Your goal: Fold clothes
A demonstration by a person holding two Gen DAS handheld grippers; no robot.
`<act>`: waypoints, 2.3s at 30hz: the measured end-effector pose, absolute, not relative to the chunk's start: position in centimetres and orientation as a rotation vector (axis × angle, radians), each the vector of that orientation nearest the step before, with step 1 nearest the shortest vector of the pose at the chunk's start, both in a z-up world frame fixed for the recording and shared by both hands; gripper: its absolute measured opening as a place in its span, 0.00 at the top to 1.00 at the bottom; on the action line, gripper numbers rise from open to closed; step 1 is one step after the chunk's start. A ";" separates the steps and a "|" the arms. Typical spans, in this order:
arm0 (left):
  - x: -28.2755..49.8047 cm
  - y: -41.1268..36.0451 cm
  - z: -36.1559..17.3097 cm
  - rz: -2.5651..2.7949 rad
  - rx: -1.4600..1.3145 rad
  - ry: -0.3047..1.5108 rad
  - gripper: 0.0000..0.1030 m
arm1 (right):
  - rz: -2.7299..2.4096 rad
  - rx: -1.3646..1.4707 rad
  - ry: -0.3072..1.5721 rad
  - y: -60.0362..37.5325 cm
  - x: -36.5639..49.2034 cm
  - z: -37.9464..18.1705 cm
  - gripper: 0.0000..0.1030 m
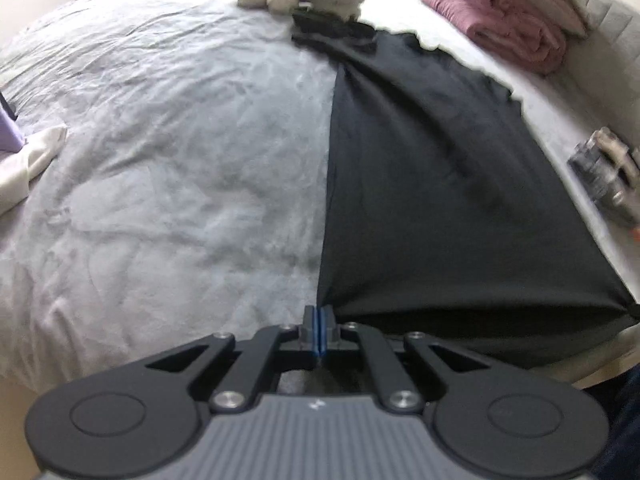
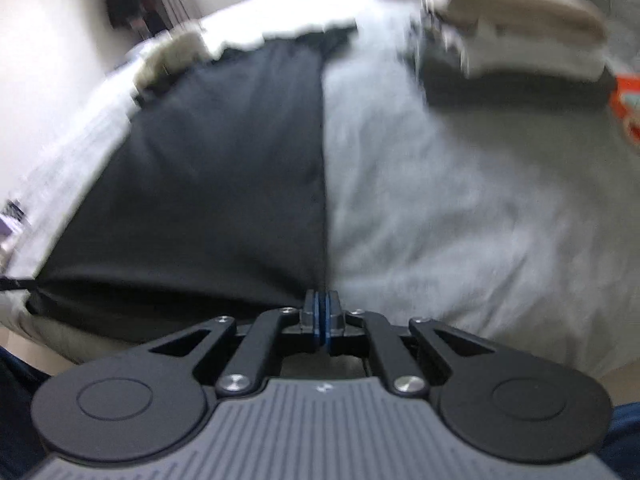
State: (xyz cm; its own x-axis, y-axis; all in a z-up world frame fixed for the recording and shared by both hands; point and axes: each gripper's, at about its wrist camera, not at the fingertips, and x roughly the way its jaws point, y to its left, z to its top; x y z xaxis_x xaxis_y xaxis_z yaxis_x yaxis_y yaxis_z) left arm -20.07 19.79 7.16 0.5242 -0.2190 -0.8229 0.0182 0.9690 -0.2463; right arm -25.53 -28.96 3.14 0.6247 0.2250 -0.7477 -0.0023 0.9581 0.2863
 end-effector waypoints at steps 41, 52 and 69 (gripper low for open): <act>0.8 12.9 6.3 -0.183 -0.038 0.892 0.64 | 0.144 0.319 0.888 -32.4 -4.5 0.4 0.61; 5.0 12.8 3.4 -0.190 -0.021 0.842 0.62 | 0.161 0.314 0.856 -32.7 2.4 -1.6 0.59; 6.1 16.2 3.2 -0.214 -0.215 0.849 0.98 | 0.204 0.471 0.768 -32.8 5.7 -2.1 0.59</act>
State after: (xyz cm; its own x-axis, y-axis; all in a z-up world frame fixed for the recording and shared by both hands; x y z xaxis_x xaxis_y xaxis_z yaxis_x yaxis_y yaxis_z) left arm 6.09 16.24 3.17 0.6421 -0.2711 -0.7171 0.1007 0.9571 -0.2718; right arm 5.73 -32.75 -2.11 0.7064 0.3445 -0.6183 -0.0082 0.8775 0.4796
